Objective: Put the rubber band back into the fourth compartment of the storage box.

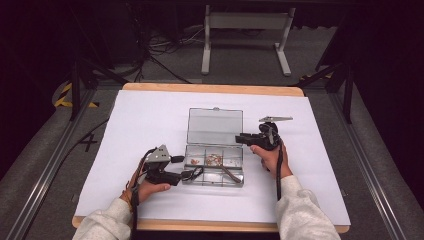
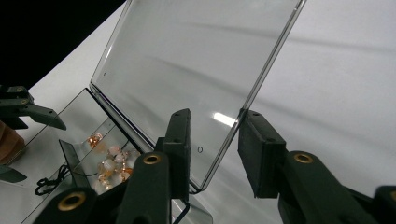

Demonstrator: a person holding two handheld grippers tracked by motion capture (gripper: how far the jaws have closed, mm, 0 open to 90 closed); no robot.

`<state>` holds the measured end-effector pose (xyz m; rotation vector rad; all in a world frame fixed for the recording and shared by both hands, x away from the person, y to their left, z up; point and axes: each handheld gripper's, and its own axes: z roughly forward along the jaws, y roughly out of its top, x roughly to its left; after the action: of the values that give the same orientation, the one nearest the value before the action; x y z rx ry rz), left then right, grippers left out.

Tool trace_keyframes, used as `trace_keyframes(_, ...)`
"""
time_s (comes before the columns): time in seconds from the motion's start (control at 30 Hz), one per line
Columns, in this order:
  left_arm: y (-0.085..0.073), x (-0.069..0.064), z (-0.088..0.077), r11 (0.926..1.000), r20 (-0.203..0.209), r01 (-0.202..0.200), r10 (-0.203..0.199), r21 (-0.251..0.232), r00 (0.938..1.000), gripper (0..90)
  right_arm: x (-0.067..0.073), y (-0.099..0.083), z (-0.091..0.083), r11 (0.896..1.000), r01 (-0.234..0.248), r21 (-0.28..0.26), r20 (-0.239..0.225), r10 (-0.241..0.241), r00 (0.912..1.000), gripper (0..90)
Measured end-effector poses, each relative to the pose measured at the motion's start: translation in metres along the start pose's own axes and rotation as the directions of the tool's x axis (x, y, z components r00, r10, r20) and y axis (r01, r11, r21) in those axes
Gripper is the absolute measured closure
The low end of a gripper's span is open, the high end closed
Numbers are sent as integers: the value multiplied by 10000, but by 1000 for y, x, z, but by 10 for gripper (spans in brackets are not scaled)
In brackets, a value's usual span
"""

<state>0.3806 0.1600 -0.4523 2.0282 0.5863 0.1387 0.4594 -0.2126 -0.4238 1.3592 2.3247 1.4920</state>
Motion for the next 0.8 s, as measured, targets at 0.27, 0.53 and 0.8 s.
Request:
trace_keyframes(0.27,0,0,0,10000,-2,12,-12,0,10000,354,3,0,-5,9990,386,-203,96,-384,9992,709)
trace_keyframes(0.53,0,0,0,10000,-11,10,-10,1,10000,354,4,-1,-8,9975,582,-389,103,-578,9983,747)
trace_keyframes(0.8,0,0,0,10000,-18,23,-23,1,10000,355,8,-2,-12,9937,976,-558,153,-969,9952,788)
